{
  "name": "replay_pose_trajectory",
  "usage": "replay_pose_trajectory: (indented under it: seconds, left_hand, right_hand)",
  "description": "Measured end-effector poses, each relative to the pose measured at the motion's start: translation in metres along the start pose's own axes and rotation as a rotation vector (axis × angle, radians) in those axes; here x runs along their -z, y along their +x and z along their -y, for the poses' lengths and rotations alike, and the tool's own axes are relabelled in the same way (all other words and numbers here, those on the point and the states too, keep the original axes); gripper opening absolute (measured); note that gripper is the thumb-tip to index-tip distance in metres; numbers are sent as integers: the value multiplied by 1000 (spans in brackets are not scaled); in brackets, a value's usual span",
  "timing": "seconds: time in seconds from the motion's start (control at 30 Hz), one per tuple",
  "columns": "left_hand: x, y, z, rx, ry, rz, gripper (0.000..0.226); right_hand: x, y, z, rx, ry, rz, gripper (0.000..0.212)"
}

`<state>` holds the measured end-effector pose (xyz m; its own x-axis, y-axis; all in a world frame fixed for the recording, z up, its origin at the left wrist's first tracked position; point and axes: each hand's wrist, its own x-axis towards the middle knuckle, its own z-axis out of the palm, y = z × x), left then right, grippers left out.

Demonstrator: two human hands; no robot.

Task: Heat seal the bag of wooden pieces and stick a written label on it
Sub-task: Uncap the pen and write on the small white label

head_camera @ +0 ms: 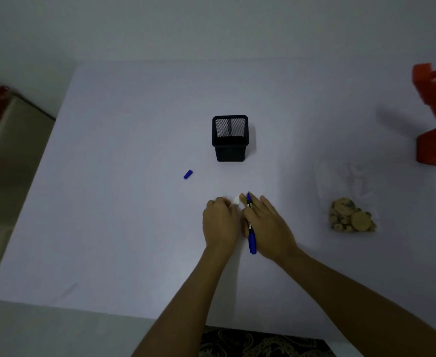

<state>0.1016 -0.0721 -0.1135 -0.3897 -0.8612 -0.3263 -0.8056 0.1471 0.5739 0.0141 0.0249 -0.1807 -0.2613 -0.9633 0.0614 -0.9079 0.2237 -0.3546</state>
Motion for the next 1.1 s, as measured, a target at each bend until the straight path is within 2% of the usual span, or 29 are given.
replay_pose_trajectory:
  seconds: [0.17, 0.27, 0.43, 0.53, 0.63, 0.87, 0.97, 1.1]
  left_hand:
    - [1, 8, -13, 45, 12, 2, 18]
    - [2, 10, -16, 51, 15, -2, 17]
    - [3, 17, -20, 164, -36, 71, 18]
    - [2, 21, -22, 203, -14, 107, 35]
    - [2, 23, -25, 223, -8, 149, 45]
    - [8, 31, -23, 193, -89, 135, 33]
    - [11, 32, -20, 203, -175, 132, 10]
    - [12, 33, -20, 209, -204, 108, 19]
  right_hand:
    - [5, 1, -1, 14, -5, -23, 42]
    - [5, 2, 1, 17, -7, -15, 44]
    - [5, 1, -1, 31, 3, -26, 52]
    - [3, 2, -1, 30, 1, -23, 59]
    - [1, 3, -2, 41, -7, -36, 55]
    - [-1, 2, -4, 54, 12, -42, 37]
    - [0, 2, -4, 55, 12, -56, 36]
    - [6, 7, 3, -22, 105, -143, 43]
